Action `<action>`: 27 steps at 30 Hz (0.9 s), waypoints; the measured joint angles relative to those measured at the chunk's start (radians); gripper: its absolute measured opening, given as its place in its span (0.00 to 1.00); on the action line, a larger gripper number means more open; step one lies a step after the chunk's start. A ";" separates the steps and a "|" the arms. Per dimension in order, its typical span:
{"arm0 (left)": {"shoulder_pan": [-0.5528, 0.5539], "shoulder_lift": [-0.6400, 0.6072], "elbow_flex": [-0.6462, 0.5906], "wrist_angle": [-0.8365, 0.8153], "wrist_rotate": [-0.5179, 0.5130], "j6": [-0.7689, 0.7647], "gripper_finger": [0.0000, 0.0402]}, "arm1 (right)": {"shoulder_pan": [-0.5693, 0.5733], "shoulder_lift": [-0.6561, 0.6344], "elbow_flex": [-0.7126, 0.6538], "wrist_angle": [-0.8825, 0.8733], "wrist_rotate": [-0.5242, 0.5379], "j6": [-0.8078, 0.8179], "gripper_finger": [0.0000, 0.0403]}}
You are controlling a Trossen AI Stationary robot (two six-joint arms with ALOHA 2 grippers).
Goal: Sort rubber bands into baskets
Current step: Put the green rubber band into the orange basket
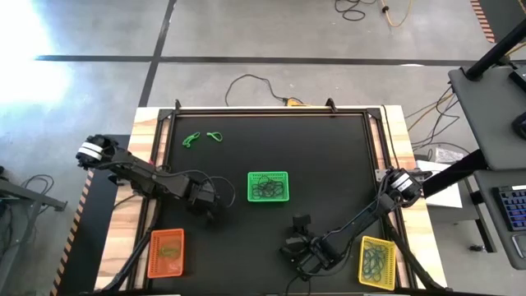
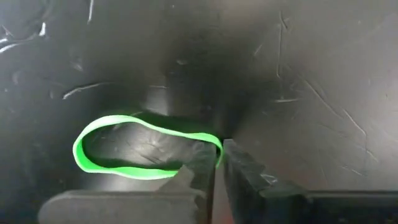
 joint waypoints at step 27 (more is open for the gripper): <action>-0.563 0.002 0.432 -0.258 0.207 -0.593 0.00 | 0.002 0.000 0.000 -0.009 0.000 0.007 0.51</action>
